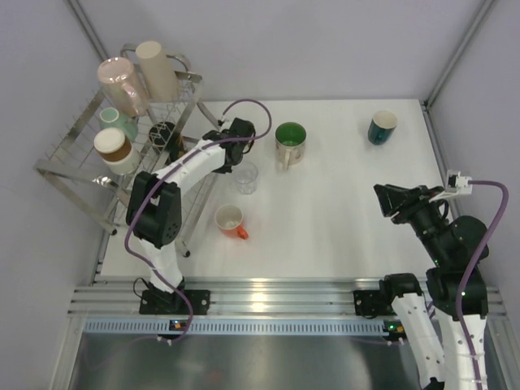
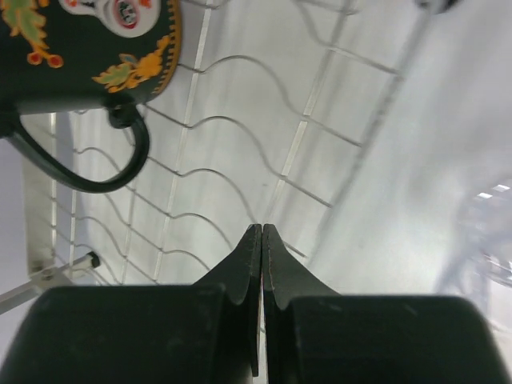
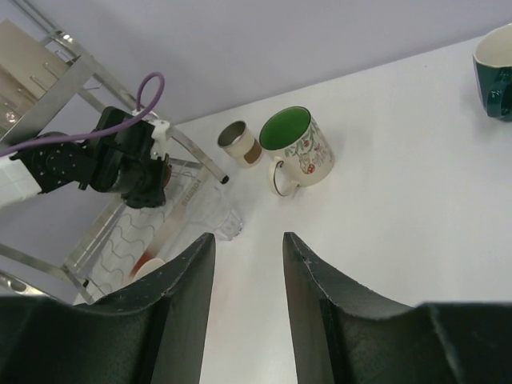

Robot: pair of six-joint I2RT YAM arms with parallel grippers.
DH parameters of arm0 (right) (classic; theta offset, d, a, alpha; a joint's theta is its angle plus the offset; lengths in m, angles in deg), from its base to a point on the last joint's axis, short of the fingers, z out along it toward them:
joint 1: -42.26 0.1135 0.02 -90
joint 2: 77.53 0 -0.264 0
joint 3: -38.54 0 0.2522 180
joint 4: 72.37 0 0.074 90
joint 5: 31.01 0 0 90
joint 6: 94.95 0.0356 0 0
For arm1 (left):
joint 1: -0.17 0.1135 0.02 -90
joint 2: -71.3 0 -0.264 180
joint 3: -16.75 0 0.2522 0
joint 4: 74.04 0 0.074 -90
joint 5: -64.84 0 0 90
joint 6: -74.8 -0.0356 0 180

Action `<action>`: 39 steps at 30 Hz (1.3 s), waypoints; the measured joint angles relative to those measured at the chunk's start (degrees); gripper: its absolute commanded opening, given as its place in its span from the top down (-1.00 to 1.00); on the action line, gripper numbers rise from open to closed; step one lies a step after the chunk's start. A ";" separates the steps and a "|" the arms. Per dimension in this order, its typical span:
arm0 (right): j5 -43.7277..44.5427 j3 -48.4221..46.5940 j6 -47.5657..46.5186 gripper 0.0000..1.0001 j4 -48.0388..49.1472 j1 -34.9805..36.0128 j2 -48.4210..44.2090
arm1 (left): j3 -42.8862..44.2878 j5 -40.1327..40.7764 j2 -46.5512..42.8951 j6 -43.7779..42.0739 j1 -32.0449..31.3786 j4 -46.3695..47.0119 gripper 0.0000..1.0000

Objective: Load the cups into the dish rack
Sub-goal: Place the cup upside down on the dish rack, then grab a cup with the right arm

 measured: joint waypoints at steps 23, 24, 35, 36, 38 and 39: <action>24.13 -20.35 -8.57 0.14 -2.21 -0.63 45.57 | 4.90 -46.40 -21.86 6.91 -13.16 19.74 -0.96; 24.79 -21.35 -9.01 0.14 -1.86 -0.87 47.80 | 3.21 -48.85 -23.32 7.21 -13.16 21.70 -0.96; 23.19 -30.36 -17.14 0.04 1.29 -3.87 68.50 | -10.91 -55.04 -35.28 8.79 -13.27 32.28 -0.90; 22.01 -30.23 -17.75 0.04 1.68 -3.85 69.00 | -11.52 -54.31 -36.28 8.46 -13.27 32.59 -0.90; 20.74 -29.46 -18.47 0.03 3.32 -3.28 69.51 | -12.76 -52.02 -38.34 7.65 -13.27 32.74 -0.88; 20.68 -29.46 -18.69 0.04 3.65 -2.95 69.85 | -13.00 -50.97 -38.88 7.06 -13.27 32.54 -0.88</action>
